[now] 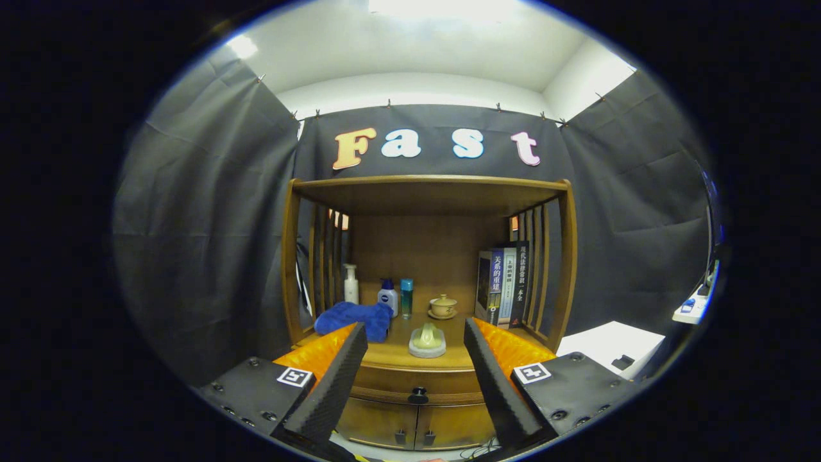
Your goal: Pull open the drawer, take out the items inside it, and place them on the countertop above the cabinet.
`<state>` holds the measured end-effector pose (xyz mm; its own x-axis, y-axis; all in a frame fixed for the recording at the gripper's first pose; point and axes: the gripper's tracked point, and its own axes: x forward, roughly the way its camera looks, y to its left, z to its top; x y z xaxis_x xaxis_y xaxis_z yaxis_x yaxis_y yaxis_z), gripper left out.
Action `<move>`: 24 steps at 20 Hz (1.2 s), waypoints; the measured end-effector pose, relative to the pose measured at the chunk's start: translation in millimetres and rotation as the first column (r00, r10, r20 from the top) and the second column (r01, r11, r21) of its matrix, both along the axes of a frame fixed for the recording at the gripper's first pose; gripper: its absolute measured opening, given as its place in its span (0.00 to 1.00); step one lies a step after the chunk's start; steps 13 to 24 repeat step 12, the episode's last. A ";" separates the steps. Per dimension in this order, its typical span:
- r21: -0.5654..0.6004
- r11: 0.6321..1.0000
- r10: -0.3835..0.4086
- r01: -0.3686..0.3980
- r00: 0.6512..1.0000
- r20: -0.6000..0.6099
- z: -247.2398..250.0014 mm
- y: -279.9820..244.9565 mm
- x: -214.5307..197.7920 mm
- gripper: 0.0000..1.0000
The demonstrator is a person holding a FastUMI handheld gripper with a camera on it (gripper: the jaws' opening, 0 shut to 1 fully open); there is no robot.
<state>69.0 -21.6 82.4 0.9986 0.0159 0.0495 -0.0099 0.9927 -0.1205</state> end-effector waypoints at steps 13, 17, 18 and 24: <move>0.013 1.000 -0.023 0.023 1.000 0.022 9.2 -9.1 -8.8 0.98; 0.013 1.000 -0.023 0.023 1.000 0.022 9.2 -9.1 -8.8 0.98; 0.013 1.000 -0.023 0.023 1.000 0.022 9.2 -9.1 -8.8 0.98; 0.013 1.000 -0.023 0.023 1.000 0.022 9.2 -9.1 -8.8 0.98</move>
